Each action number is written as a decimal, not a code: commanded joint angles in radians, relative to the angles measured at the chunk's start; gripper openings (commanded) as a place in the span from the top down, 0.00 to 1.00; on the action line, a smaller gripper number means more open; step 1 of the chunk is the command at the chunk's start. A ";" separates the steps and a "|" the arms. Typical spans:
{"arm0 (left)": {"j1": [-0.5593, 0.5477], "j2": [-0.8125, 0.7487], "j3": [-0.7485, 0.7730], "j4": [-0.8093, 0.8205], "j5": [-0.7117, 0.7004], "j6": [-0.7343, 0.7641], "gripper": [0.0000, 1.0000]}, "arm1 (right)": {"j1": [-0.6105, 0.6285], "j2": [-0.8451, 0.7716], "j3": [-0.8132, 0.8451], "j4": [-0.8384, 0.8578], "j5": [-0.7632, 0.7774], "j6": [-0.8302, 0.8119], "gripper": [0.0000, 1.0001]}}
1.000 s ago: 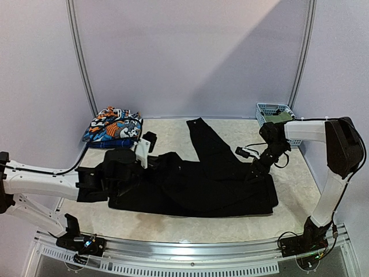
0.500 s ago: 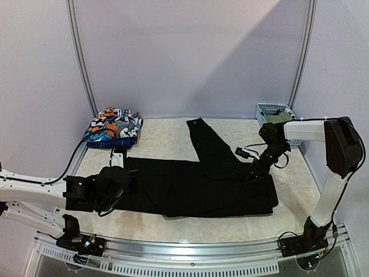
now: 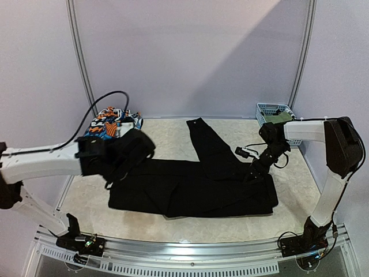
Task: Fold and stack the mixed laundry pile
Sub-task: Adjust the rectangle-folded shirt at the center of the board.
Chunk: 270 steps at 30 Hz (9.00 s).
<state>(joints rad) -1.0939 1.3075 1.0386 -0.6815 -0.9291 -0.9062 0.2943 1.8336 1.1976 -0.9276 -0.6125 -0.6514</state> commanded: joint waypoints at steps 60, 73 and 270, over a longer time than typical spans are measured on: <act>0.021 -0.250 -0.257 -0.109 0.260 -0.331 0.43 | -0.060 -0.051 -0.003 0.076 -0.010 0.096 0.01; 0.203 0.510 0.374 -0.143 0.694 0.041 0.47 | -0.061 -0.064 -0.008 0.064 0.006 0.085 0.01; 0.590 -0.044 -0.501 0.503 1.086 0.159 0.54 | 0.063 0.036 0.301 0.237 -0.325 0.406 0.01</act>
<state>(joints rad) -0.5167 1.2648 0.6117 -0.4110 0.0753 -0.6796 0.3370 1.6524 1.2514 -0.5407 -0.6678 -0.3645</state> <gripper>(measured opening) 0.457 0.987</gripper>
